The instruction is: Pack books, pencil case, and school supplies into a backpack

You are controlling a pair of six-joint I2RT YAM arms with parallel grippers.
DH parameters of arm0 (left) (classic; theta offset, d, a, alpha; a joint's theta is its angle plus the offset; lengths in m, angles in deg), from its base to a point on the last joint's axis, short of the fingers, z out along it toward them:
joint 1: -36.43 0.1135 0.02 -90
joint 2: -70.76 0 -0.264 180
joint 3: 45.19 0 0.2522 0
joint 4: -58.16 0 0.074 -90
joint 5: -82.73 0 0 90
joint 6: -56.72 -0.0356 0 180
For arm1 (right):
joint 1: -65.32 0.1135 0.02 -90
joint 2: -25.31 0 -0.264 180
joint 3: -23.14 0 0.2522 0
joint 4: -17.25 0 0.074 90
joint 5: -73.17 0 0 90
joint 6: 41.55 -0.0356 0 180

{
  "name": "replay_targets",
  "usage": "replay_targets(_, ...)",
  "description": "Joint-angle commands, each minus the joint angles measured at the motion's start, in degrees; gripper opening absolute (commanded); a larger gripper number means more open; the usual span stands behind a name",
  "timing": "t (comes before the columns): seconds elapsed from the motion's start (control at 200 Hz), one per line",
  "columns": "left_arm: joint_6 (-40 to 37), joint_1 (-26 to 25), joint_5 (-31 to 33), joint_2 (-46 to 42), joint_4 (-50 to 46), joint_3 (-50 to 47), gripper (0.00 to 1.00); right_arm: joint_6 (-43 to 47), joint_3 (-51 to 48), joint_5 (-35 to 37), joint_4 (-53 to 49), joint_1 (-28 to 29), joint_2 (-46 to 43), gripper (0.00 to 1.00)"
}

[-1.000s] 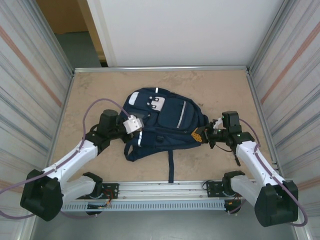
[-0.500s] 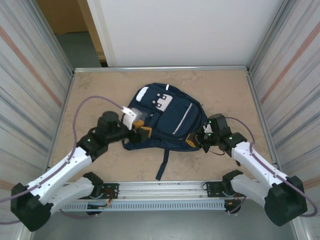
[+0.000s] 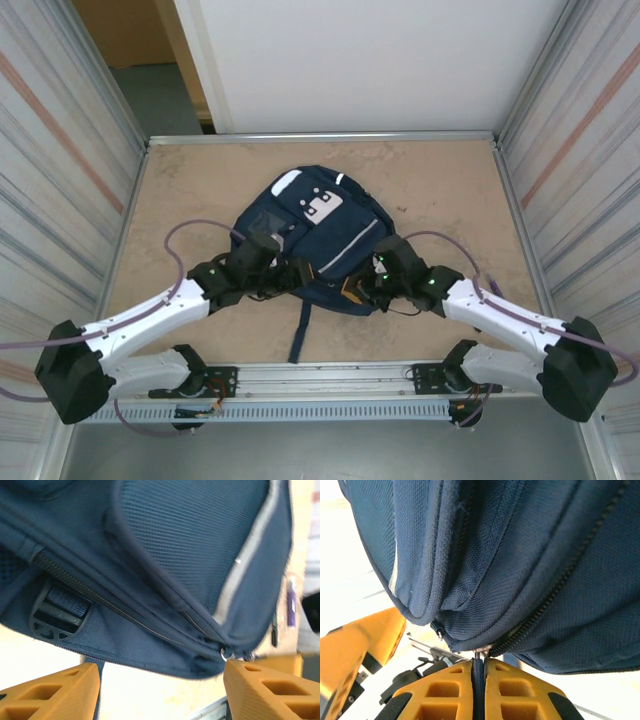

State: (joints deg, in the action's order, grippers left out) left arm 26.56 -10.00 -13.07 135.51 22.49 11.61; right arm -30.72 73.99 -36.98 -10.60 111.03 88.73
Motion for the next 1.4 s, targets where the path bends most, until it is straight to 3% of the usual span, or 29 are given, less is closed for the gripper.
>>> replay_targets(0.0,5.82,0.48,2.67,3.84,-3.83,2.53,0.67,-2.10,4.26,2.39,4.21,2.80,2.68,0.00)
replay_targets(0.13,5.07,0.51,6.48,6.70,-1.67,2.83,0.61,-4.61,5.88,2.11,8.46,6.14,6.99,0.00)
replay_targets(0.246,5.95,1.76,9.65,7.08,0.47,1.64,0.49,-7.48,6.56,3.50,11.94,9.02,10.43,0.00)
replay_targets(0.366,2.36,3.25,11.72,4.39,2.39,0.77,0.22,-11.92,5.24,5.17,12.55,10.10,12.20,0.00)
replay_targets(0.491,-5.25,10.55,3.40,3.01,3.62,0.60,0.00,-12.67,3.33,2.75,10.08,6.60,11.19,0.00)
replay_targets(0.616,-10.09,19.89,-8.57,4.17,4.62,-1.40,0.00,-10.99,2.65,2.24,5.84,1.06,8.02,0.00)
replay_targets(0.727,-11.31,22.51,-14.09,4.27,8.38,-3.91,0.00,-10.52,2.16,1.93,3.99,-2.43,6.01,0.00)
replay_targets(0.757,-10.64,22.36,-15.61,4.33,9.15,-3.97,0.14,-10.74,1.94,2.18,3.98,-2.65,5.68,0.00)
replay_targets(0.782,-9.29,21.79,-16.34,4.34,9.17,-3.85,0.37,-11.00,1.87,2.56,4.05,-2.64,5.58,0.00)
replay_targets(0.802,-8.21,21.15,-16.55,4.41,9.23,-3.57,0.47,-11.29,1.94,2.60,4.26,-2.45,5.58,0.00)
replay_targets(0.892,-3.99,14.81,-12.27,3.91,9.42,-2.89,0.63,-11.70,3.02,1.47,5.87,-0.75,7.14,0.00)
replay_targets(0.982,1.63,9.79,-5.98,3.69,9.18,-2.05,0.66,-12.20,4.66,1.70,8.10,2.14,9.19,0.00)
replay_targets(1.122,5.33,6.79,2.28,3.50,8.76,-1.04,0.67,-12.69,8.55,1.97,10.85,6.59,14.19,0.00)
replay_targets(1.393,13.54,3.46,9.78,3.50,9.99,-7.14,0.63,-14.57,12.72,-1.06,17.36,10.91,22.76,0.00)
